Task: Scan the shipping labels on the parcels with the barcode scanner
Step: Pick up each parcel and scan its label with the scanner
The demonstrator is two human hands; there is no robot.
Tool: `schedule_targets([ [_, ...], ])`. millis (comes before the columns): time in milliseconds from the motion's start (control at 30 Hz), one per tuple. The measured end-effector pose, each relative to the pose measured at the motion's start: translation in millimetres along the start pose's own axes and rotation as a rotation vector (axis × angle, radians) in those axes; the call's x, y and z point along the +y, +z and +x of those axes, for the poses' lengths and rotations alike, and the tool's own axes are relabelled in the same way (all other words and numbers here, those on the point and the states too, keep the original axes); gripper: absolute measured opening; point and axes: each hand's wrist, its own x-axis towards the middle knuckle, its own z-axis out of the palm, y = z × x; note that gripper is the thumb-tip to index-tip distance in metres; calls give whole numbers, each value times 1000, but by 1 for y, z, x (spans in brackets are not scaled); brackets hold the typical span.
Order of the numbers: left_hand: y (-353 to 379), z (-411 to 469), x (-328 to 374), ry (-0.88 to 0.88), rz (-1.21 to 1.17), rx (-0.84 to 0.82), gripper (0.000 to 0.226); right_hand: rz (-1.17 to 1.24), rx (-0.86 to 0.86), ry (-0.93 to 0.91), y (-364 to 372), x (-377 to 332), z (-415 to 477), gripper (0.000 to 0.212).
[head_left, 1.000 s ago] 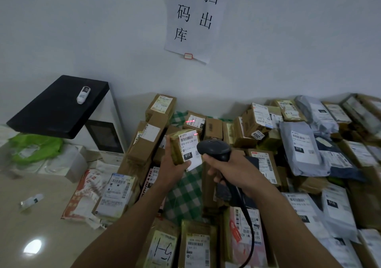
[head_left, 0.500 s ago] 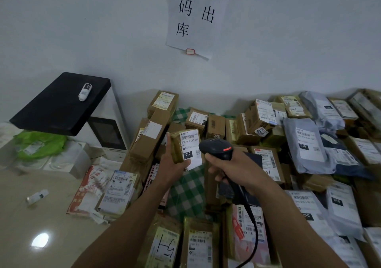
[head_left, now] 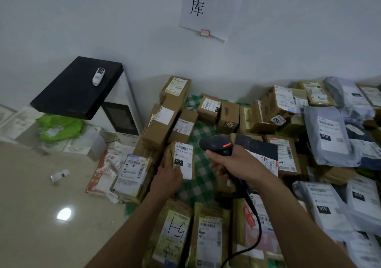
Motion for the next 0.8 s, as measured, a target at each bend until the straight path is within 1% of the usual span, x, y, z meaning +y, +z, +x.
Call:
schedule_targets([
  [100,5,2,-3,20,52,85,85,15,4,5,-2,3,1,11],
  [133,5,0,-2,32,109,125,87,22,7,7,-3,3,0,10],
  [200,7,-8,3,78,311,207,87,37,13,9,-5,4,0,10],
  [233,9,-12,6,107,400,235,84,41,14,10,-6,4,1,10],
  [267,8,-15,12,147,441,265,78,44,12,13,-6,5,1,12],
  [333,8,-10,20,287,386,319,64,44,7,16,-7,7,3,14],
  [367,9,-3,23,347,351,313,60,44,5,18,-7,8,4,13],
  [433,10,15,24,388,322,223,64,52,0,24,-7,9,6,13],
  [500,7,34,22,358,315,84,72,68,-4,31,-7,11,8,14],
  [567,4,45,17,338,319,23,75,88,-3,41,-9,13,12,16],
  [667,2,46,9,339,294,76,76,113,19,51,-14,14,19,20],
  [800,9,40,5,325,313,169,61,126,62,78,-25,16,33,21],
])
